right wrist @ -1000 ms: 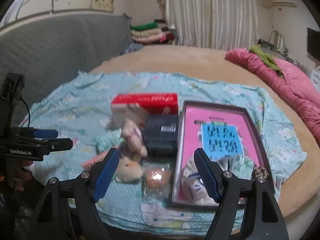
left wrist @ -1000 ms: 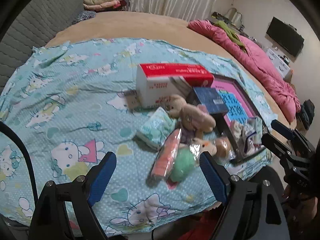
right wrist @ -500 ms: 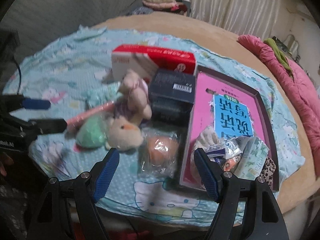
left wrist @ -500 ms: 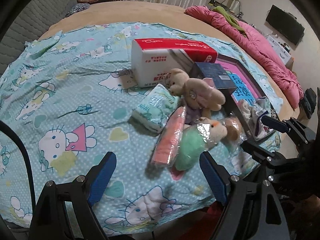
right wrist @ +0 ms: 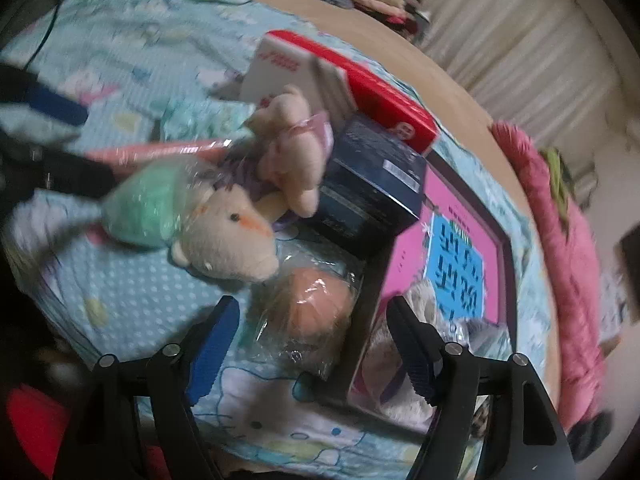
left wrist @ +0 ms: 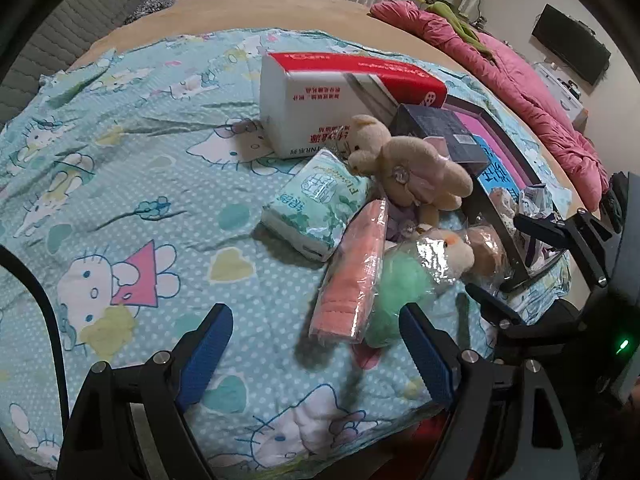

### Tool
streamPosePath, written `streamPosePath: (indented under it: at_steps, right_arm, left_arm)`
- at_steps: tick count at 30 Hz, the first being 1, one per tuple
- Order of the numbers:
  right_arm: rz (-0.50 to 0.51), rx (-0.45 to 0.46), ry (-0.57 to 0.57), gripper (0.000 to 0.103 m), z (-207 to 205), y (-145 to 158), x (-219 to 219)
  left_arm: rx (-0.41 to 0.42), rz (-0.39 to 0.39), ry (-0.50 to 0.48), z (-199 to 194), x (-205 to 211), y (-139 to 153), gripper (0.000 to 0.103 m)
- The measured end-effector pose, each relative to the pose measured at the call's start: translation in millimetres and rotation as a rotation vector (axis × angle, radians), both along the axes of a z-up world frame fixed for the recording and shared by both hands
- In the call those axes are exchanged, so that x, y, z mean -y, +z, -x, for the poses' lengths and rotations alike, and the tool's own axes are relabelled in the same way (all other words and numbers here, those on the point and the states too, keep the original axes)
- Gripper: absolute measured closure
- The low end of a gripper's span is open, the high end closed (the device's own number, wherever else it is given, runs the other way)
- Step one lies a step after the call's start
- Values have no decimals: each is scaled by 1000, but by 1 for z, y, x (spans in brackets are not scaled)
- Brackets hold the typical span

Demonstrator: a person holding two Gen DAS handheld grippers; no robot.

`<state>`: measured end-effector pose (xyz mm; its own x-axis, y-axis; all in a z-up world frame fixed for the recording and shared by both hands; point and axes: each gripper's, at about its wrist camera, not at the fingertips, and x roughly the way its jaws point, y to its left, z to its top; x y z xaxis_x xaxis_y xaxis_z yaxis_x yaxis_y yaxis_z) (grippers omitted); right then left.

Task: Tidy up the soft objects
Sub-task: 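Grasp the bagged peach ball with the right tool while the left grasps pink item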

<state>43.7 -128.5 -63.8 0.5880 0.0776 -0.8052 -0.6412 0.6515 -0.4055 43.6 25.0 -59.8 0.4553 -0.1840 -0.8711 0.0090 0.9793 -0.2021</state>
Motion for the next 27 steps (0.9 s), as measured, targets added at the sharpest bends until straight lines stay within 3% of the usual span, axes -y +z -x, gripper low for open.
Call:
streamPosePath:
  at_steps: [11, 16, 23, 27]
  right_arm:
    - [7, -3, 32, 53, -18, -23, 3]
    - [-59, -8, 8, 58, -27, -19, 10]
    - [-254, -81, -61, 58, -44, 3, 30]
    - [-333, -90, -87, 58, -48, 14, 38]
  left_arm:
    - [-2, 61, 7, -12, -13, -10, 22]
    - [-10, 62, -5, -20, -12, -16, 37]
    - [-2, 98, -54, -24, -1, -19, 76]
    - [42, 95, -90, -21, 9, -11, 85]
